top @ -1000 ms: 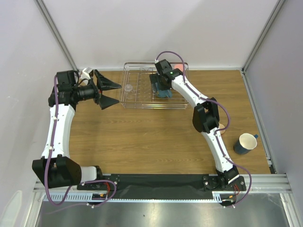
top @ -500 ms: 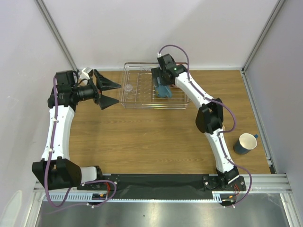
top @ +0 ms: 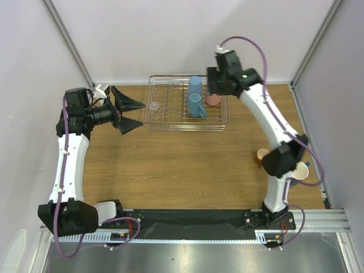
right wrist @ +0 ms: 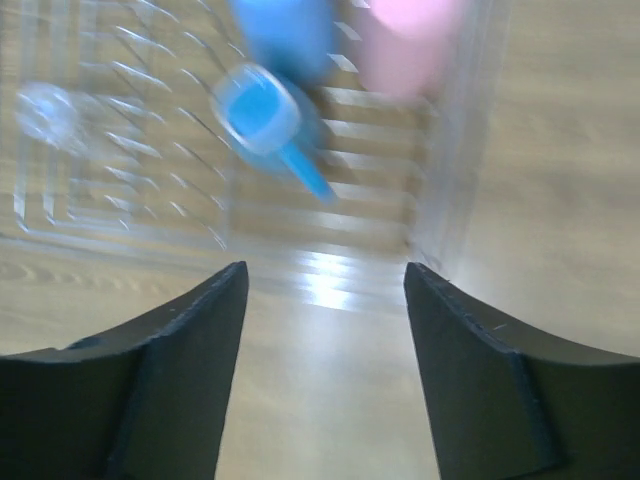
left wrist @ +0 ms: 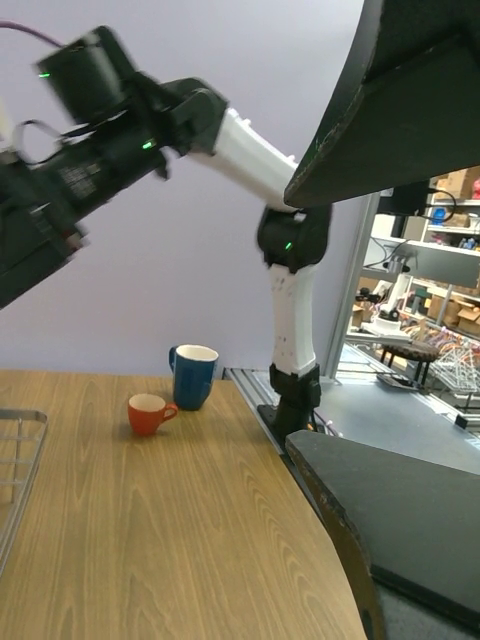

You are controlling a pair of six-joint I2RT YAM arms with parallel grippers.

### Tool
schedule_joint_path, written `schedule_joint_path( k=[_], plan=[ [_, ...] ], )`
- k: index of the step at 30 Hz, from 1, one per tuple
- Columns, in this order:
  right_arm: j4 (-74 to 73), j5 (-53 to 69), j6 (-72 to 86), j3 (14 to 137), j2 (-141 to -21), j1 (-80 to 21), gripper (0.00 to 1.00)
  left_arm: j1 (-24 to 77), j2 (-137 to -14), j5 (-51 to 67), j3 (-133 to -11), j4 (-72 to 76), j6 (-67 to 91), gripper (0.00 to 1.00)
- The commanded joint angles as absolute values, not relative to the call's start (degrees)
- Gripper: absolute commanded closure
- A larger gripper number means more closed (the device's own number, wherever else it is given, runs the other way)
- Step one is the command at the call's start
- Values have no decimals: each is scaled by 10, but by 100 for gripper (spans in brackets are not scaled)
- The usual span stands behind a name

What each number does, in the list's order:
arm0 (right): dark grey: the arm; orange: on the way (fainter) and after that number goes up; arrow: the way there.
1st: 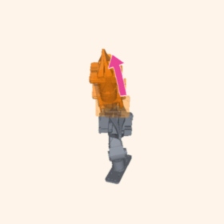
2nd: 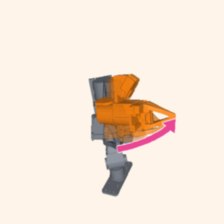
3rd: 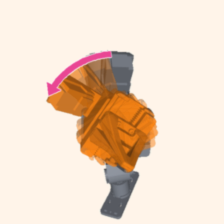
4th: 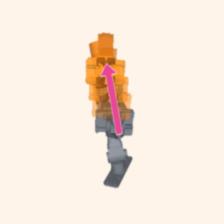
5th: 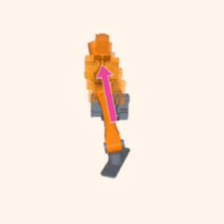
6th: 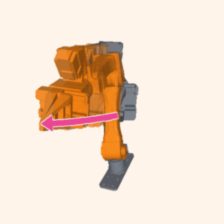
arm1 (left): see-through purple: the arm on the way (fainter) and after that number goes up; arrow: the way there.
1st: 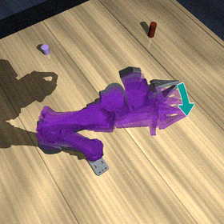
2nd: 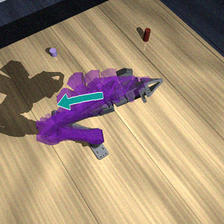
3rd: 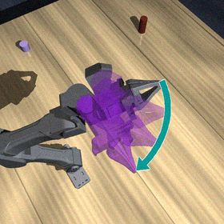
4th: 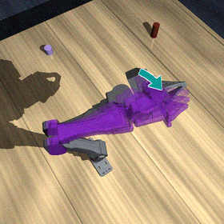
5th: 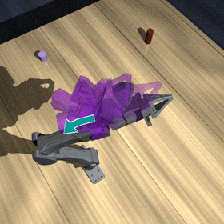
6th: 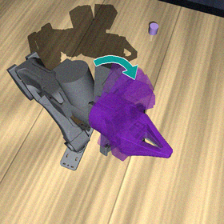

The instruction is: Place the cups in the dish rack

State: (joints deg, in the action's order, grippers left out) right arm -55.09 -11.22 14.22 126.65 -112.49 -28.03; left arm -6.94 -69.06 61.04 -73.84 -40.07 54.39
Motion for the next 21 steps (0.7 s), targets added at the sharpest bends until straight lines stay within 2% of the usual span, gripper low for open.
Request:
schedule_joint_path(
  k=[1,6,10,13,17,21],
  plan=[
    [-591,-115,183,1181,-1024,-241,32,-58,-678,596,-763,-423,524,0],
    [-605,-68,230,1018,-882,-168,33,-5,-705,558,-814,-469,475,0],
    [-621,-23,261,923,-803,-57,36,62,-736,532,-864,-501,448,1],
    [-639,-24,254,874,-747,-19,38,95,-762,505,-909,-529,429,0],
    [-674,-15,239,825,-719,44,40,138,-789,484,-947,-546,417,1],
    [-652,-11,229,771,-706,54,42,167,-802,476,-962,-550,414,1]
  ],
)
